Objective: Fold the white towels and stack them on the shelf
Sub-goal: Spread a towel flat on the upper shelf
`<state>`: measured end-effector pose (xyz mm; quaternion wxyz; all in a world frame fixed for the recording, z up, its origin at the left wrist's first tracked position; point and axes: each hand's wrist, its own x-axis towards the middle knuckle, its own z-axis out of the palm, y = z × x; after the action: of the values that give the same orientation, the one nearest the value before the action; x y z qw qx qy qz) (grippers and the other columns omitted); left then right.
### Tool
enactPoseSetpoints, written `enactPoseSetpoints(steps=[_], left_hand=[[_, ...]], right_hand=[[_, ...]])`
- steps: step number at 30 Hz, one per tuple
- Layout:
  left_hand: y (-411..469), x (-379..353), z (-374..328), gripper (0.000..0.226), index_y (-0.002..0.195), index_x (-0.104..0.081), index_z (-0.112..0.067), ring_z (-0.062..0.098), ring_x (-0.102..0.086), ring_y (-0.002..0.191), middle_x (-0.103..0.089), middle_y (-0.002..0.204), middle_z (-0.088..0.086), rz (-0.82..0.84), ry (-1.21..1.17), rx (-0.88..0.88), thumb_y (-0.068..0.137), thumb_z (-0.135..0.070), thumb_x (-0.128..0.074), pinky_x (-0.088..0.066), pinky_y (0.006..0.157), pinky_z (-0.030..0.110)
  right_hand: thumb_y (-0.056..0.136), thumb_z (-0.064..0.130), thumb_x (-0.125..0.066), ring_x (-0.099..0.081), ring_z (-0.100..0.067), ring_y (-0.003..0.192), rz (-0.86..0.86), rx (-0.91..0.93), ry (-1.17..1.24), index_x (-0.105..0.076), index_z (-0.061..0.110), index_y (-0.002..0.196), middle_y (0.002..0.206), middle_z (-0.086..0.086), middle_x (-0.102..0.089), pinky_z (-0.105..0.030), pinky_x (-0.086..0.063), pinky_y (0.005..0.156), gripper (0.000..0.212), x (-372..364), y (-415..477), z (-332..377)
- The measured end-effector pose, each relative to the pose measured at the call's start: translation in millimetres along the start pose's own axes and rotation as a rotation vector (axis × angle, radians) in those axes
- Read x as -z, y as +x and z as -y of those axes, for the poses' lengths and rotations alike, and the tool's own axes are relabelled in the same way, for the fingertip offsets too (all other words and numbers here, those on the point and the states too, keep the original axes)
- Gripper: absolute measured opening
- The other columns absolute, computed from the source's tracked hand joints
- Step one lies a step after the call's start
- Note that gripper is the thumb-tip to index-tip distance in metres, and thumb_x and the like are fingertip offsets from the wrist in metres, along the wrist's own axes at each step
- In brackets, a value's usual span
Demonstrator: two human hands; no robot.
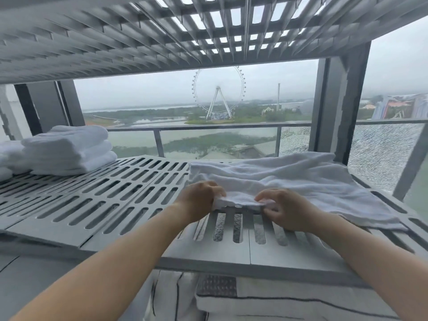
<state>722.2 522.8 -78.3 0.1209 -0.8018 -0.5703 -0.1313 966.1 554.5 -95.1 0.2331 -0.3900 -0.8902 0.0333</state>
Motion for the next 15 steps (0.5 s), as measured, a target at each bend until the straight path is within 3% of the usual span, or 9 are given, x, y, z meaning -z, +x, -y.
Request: enactPoseSetpoints(steps=[3,6,8,11,13,15], left_hand=[[5,2,-7,0.049,0.115,-0.058,-0.024,0.023,-0.051,0.113,-0.057,0.118,-0.002,-0.106,0.082,0.062,0.081,0.008,-0.043,-0.047,0.083,0.036],[15,1,-12,0.056,0.12,-0.05,-0.019,0.028,-0.059,0.102,-0.058,0.114,0.003,-0.188,0.087,0.116,0.076,0.015,-0.044,-0.052,0.078,0.034],[21,0,-13,0.056,0.123,-0.045,-0.016,0.03,-0.061,0.099,-0.06,0.114,0.007,-0.158,0.113,0.127,0.075,0.015,-0.048,-0.054,0.078,0.037],[23,-6,-17,0.042,0.121,-0.047,-0.015,0.029,-0.057,0.101,-0.058,0.112,0.008,0.009,0.175,0.111,0.083,0.0,-0.05,-0.045,0.075,0.029],[22,-13,-19,0.029,0.116,-0.051,-0.015,0.028,-0.054,0.104,-0.056,0.114,0.009,0.08,0.077,0.124,0.088,-0.018,-0.045,-0.044,0.078,0.031],[21,-18,-18,0.037,0.117,-0.051,-0.016,0.027,-0.054,0.105,-0.054,0.115,0.009,0.089,0.013,0.129,0.088,-0.038,-0.043,-0.045,0.083,0.035]], right_hand=[[0.085,0.008,-0.047,-0.057,-0.03,0.074,-0.085,-0.014,-0.036,-0.056,0.017,0.079,0.08,-0.008,-0.062,-0.04,-0.048,0.066,0.013,2,9,3],[0.089,0.006,-0.04,-0.057,-0.033,0.069,-0.172,-0.047,-0.089,-0.049,0.013,0.081,0.078,-0.013,-0.061,-0.038,-0.045,0.059,0.013,8,20,3],[0.09,0.007,-0.038,-0.059,-0.033,0.073,-0.177,-0.051,-0.108,-0.051,0.012,0.088,0.084,-0.012,-0.063,-0.038,-0.047,0.06,0.014,10,24,3],[0.087,0.015,-0.043,-0.06,-0.026,0.087,-0.046,-0.022,-0.068,-0.055,0.015,0.106,0.1,-0.005,-0.064,-0.038,-0.05,0.073,0.022,6,23,5],[0.084,0.039,-0.047,-0.057,-0.015,0.089,0.059,0.013,-0.043,-0.055,0.024,0.109,0.103,0.006,-0.06,-0.035,-0.049,0.079,0.03,2,21,7],[0.078,0.054,-0.048,-0.056,-0.014,0.09,0.093,0.065,-0.159,-0.054,0.027,0.109,0.104,0.01,-0.059,-0.035,-0.047,0.081,0.042,-2,22,6]])
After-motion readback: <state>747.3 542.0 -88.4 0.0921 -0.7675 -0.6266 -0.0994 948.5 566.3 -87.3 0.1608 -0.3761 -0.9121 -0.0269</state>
